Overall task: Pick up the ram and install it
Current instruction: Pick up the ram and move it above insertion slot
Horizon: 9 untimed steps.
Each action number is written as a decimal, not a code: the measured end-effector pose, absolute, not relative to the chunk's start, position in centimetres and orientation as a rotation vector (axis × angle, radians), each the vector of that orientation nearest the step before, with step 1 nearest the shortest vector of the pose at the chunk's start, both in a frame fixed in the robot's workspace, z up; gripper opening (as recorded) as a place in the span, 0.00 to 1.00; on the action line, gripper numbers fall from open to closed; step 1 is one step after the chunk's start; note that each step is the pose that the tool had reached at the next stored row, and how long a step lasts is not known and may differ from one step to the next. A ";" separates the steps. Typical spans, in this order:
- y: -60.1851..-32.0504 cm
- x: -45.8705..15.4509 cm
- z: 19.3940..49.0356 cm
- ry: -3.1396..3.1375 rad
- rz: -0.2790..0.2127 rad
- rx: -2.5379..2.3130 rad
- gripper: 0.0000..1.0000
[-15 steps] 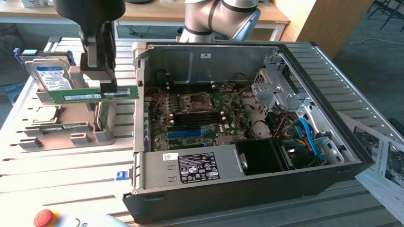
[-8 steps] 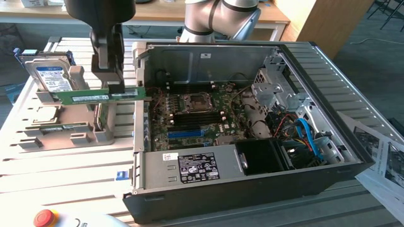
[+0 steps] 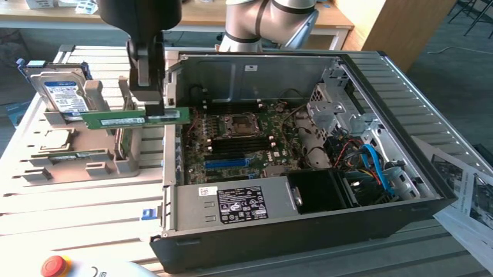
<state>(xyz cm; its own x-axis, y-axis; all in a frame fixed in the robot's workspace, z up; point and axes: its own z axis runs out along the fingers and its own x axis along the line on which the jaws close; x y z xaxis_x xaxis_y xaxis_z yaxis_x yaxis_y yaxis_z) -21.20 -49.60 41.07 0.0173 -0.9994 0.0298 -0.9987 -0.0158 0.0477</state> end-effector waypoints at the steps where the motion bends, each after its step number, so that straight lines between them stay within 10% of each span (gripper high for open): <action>1: -49.7 -21.0 41.1 -2.164 -0.019 2.201 0.12; 9: -50.0 -19.4 41.1 -2.164 -0.019 2.201 0.12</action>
<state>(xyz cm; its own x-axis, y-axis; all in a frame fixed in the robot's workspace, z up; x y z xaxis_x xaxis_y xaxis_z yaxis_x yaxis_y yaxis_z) -19.45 -50.04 41.07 0.0173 -0.9994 0.0298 -0.9987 -0.0159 0.0478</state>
